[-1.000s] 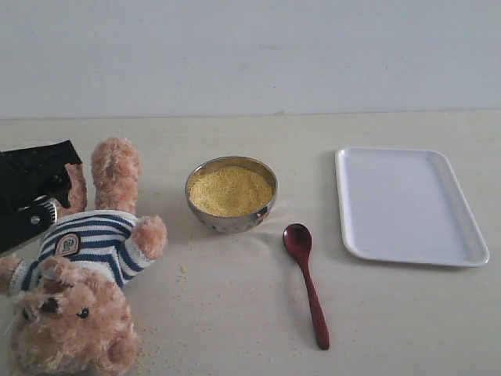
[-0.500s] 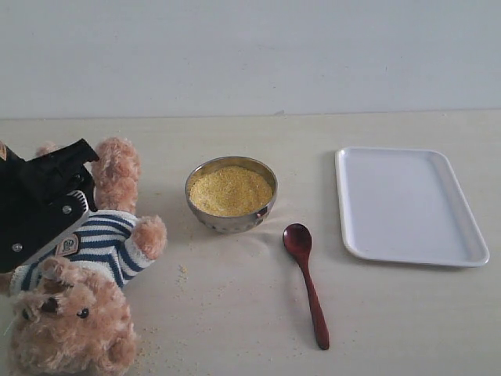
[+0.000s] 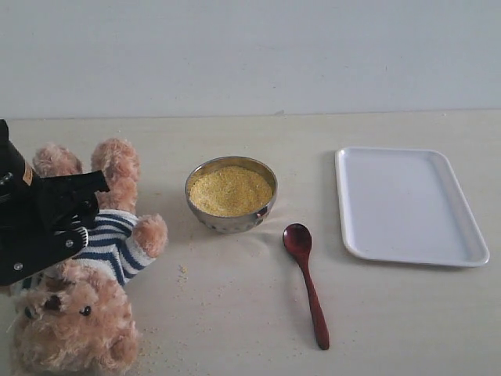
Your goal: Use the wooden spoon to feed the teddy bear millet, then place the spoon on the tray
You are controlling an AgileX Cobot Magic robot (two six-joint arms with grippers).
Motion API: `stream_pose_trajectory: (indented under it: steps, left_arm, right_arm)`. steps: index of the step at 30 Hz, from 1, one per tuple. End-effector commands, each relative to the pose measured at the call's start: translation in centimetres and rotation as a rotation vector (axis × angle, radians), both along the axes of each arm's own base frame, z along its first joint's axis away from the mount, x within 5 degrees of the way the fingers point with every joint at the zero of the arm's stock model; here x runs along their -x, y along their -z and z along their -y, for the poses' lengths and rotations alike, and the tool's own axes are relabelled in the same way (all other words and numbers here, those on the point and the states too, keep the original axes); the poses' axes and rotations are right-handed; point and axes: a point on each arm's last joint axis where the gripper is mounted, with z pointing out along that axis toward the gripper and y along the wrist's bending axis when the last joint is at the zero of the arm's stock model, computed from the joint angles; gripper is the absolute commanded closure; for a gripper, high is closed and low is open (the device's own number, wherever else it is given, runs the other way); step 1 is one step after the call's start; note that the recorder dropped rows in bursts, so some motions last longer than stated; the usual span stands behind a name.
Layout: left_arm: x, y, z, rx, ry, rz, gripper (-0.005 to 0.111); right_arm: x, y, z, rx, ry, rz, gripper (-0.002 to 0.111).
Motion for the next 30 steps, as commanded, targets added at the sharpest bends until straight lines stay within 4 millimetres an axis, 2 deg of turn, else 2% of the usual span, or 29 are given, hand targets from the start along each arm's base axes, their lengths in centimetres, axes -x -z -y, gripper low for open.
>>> stream_pose_trajectory:
  steps: [1,11,19,21,24,25,26,30]
  left_arm:
    - [-0.4,0.8,0.3,0.008,0.026,0.014,0.026]
    - [-1.4,2.7,0.9,0.032,0.051,0.022,0.026]
    - [-2.2,5.6,1.5,0.057,0.074,0.009,0.028]
    - [-2.3,5.8,1.6,0.065,0.078,0.018,0.039]
    - [-2.4,5.8,1.6,0.069,0.076,0.022,0.077]
    - [-2.3,5.8,1.7,0.075,0.066,0.018,0.094]
    - [-2.3,5.8,1.7,0.082,0.053,0.011,0.101]
    - [-2.2,5.8,1.9,0.159,-0.084,0.008,0.102]
  right_arm:
    - [0.0,0.0,0.0,-0.003,0.004,0.007,0.109]
    - [0.0,0.0,0.0,-0.003,0.004,0.007,0.109]
    - [0.0,0.0,0.0,-0.003,0.004,0.007,0.109]
    - [0.0,0.0,0.0,-0.003,0.004,0.007,0.109]
    - [0.0,0.0,0.0,-0.003,0.004,0.007,0.109]
    - [0.0,0.0,0.0,-0.003,0.004,0.007,0.109]
    - [0.0,0.0,0.0,-0.003,0.004,0.007,0.109]
    - [0.0,0.0,0.0,-0.003,0.004,0.007,0.109]
